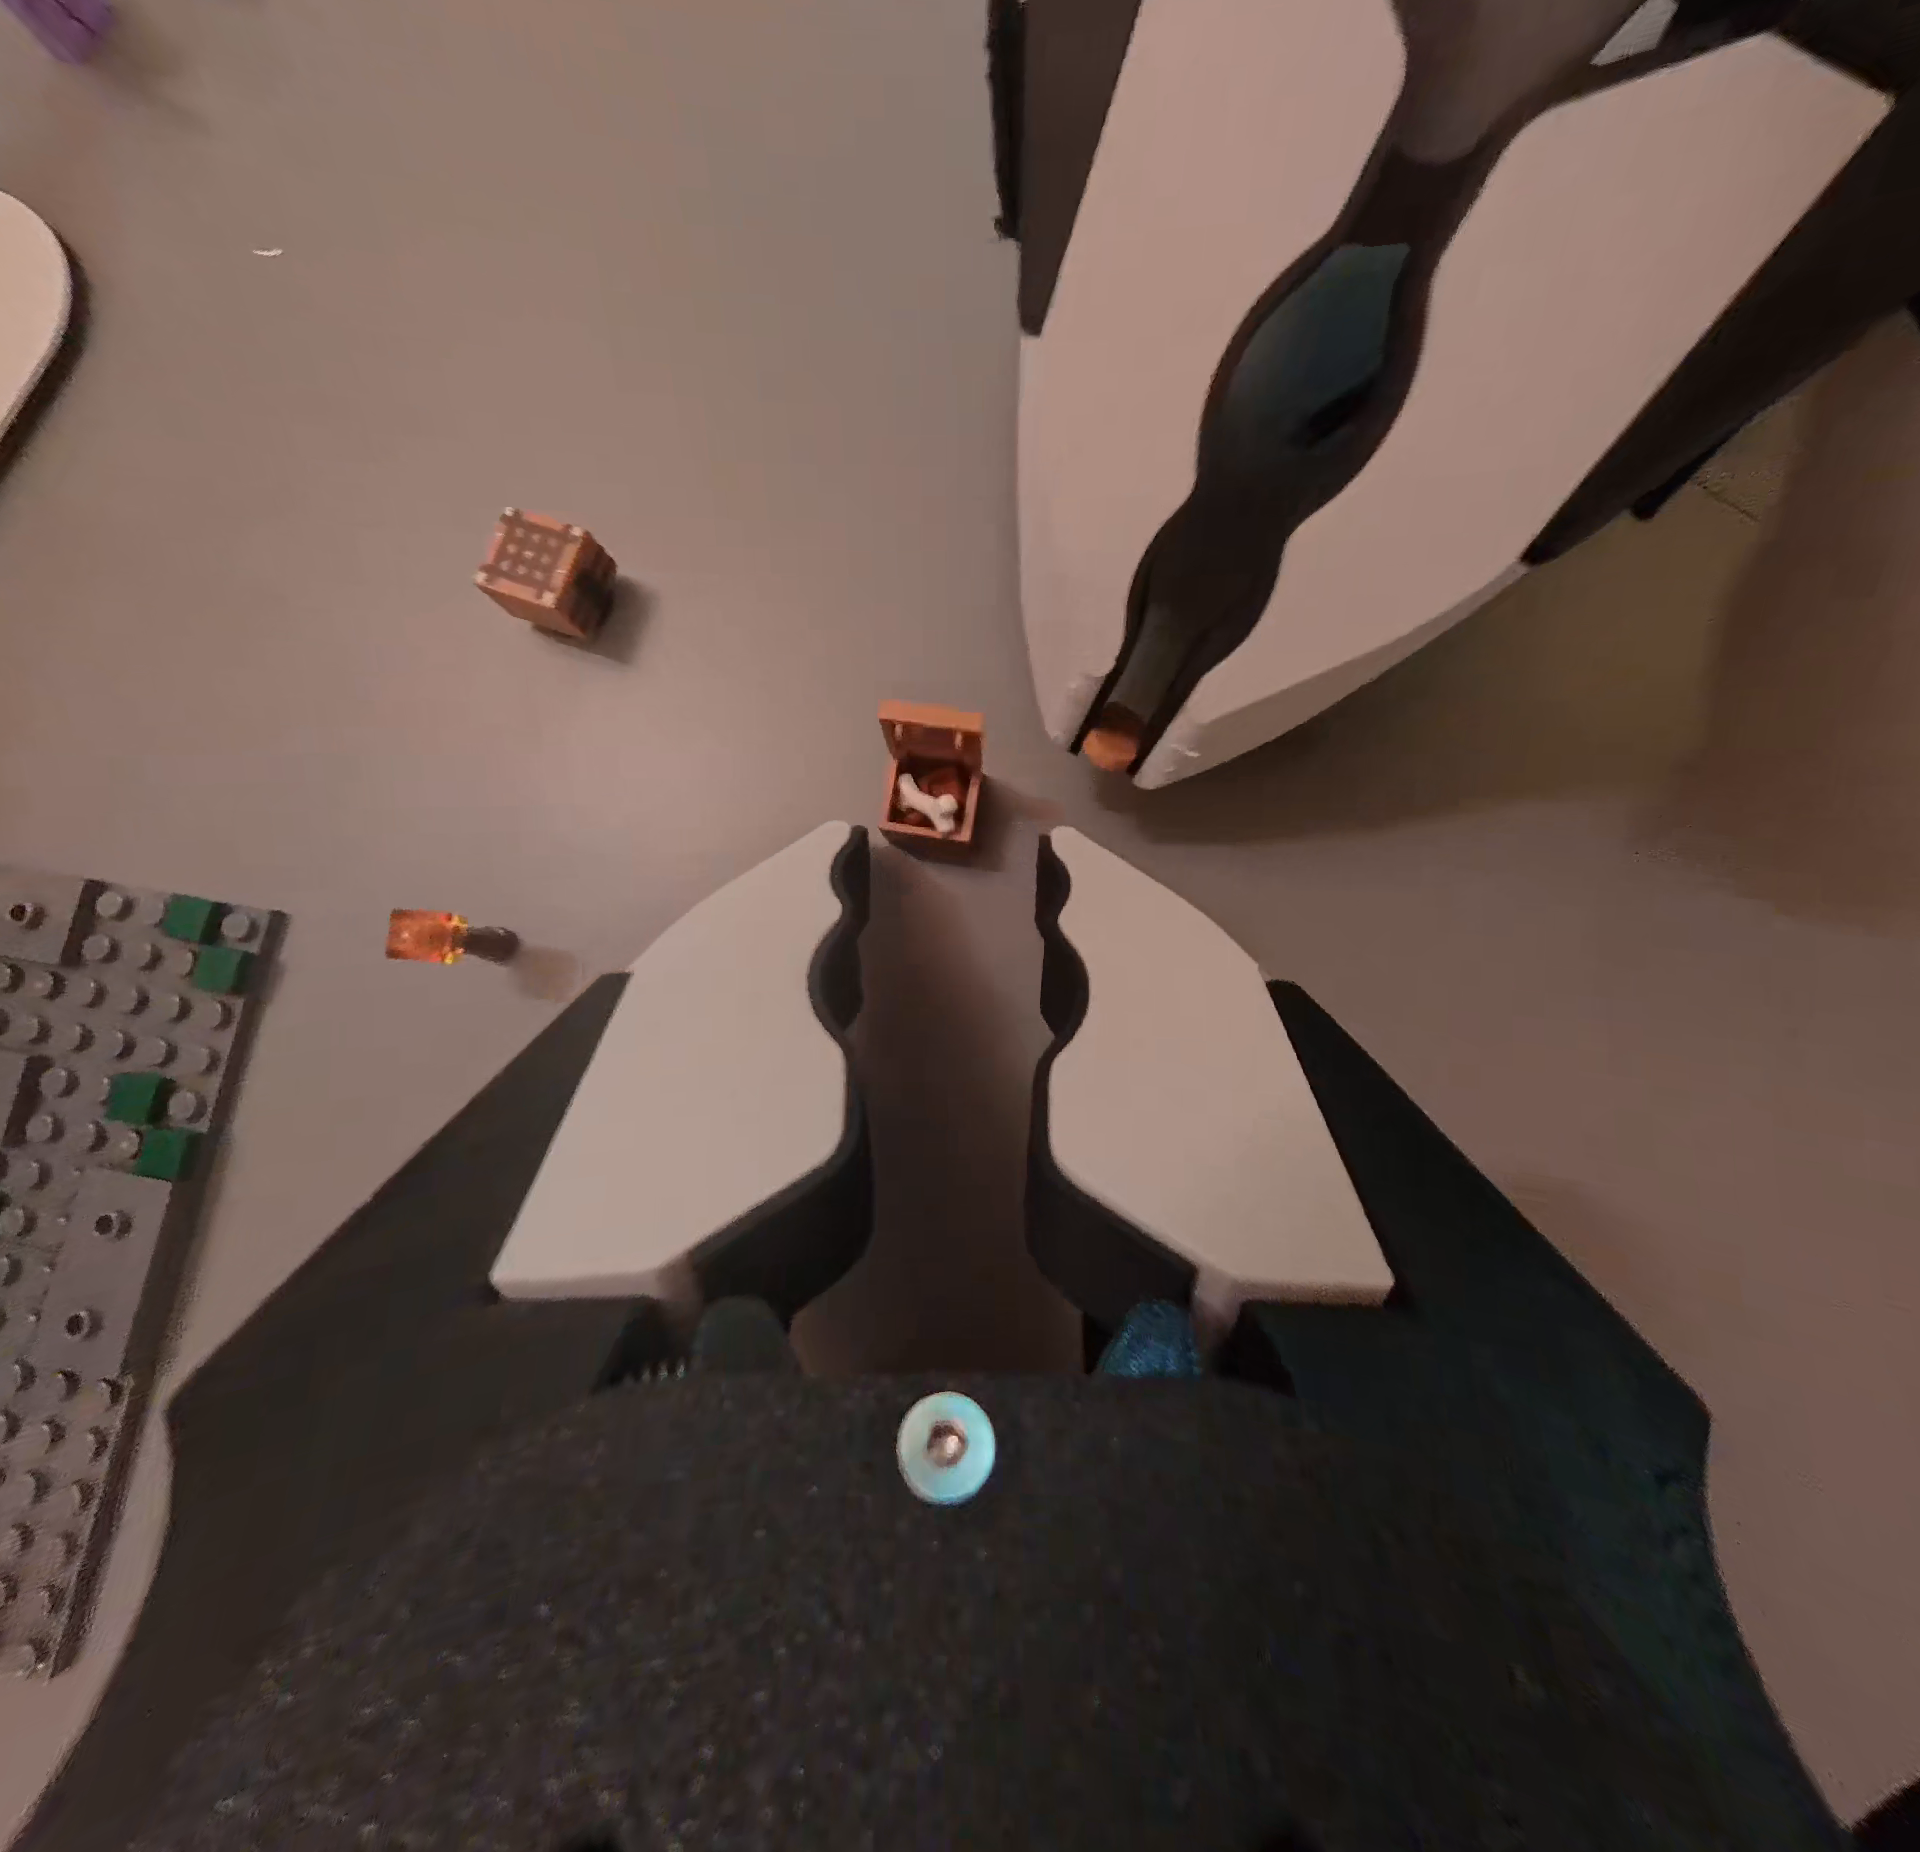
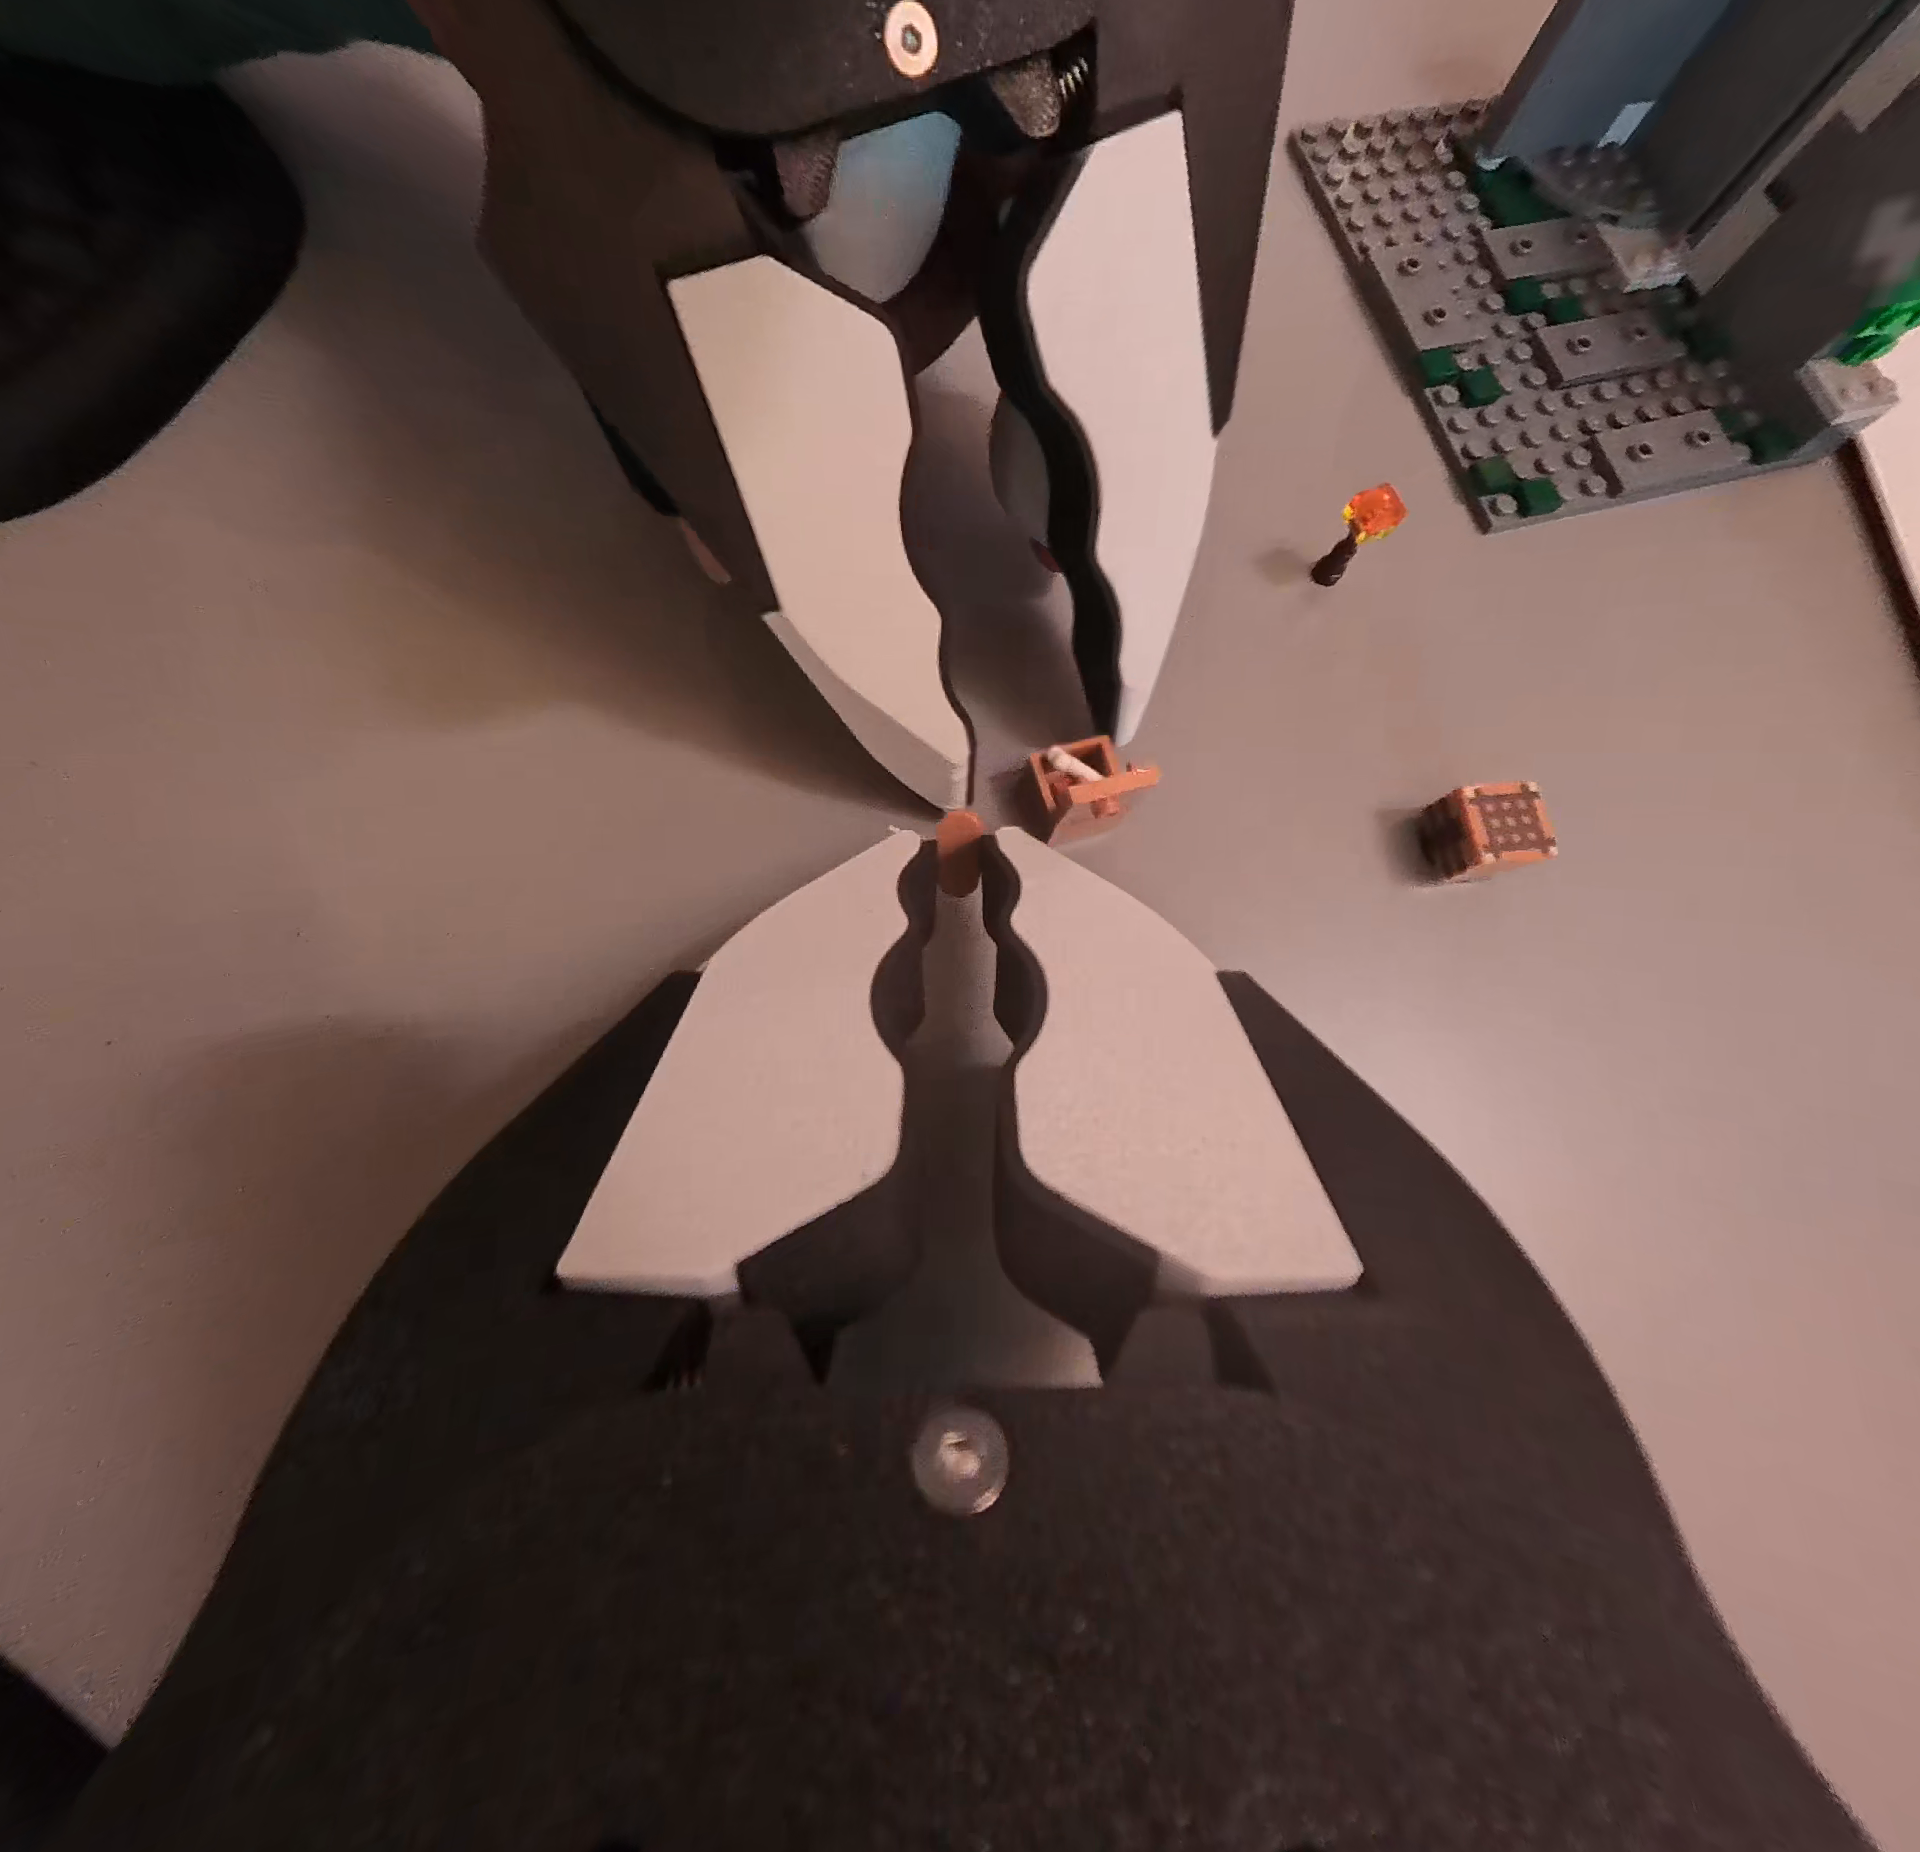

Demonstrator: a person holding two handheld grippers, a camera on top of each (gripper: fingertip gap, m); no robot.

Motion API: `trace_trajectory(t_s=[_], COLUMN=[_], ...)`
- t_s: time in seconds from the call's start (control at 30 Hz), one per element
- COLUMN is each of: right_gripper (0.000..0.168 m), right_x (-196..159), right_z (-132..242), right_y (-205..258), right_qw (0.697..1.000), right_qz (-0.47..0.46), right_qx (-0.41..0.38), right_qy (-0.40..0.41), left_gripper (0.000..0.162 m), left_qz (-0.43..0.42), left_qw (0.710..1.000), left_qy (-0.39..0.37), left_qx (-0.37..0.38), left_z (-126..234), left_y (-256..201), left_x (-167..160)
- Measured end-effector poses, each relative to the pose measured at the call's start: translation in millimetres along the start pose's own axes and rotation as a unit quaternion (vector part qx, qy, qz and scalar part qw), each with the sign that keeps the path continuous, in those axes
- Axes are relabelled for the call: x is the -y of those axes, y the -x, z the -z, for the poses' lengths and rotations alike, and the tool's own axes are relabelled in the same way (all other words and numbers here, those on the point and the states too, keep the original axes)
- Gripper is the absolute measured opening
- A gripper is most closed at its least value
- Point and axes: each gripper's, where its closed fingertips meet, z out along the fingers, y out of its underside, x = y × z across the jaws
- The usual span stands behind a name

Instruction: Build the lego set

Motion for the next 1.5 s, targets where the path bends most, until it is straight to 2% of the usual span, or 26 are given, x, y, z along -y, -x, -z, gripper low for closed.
trace_trajectory(t_s=[0.4, 0.67, 0.93, 1.5], right_gripper=[0.008, 0.008, 0.008, 0.01], right_x=[0.2, 5.6, 21.8, 21.6], right_z=[-11.6, -18.1, -7.6, -16.0], right_y=[-22.9, -43.4, -43.8, -41.9], right_qw=[1.0, 0.999, 0.999, 0.994], right_qz=[0.01, 0.015, 0.052, 0.097], right_qx=[-0.014, -0.023, -0.013, -0.033], right_qy=[0.023, 0.02, 0.002, 0.035], left_gripper=[0.029, 0.026, 0.03, 0.03], left_qz=[0.005, 0.027, 0.041, 0.04], left_qw=[0.999, 1.0, 0.999, 0.999], left_qy=[-0.004, -0.006, -0.002, -0.005], left_qx=[-0.05, 0.001, 0.022, 0.022], left_z=[8.5, 23.4, 11.9, 5.2], left_y=[-16.0, 9.6, 18.8, 22.4], left_x=[-4.1, -10.5, -10.1, -8.0])
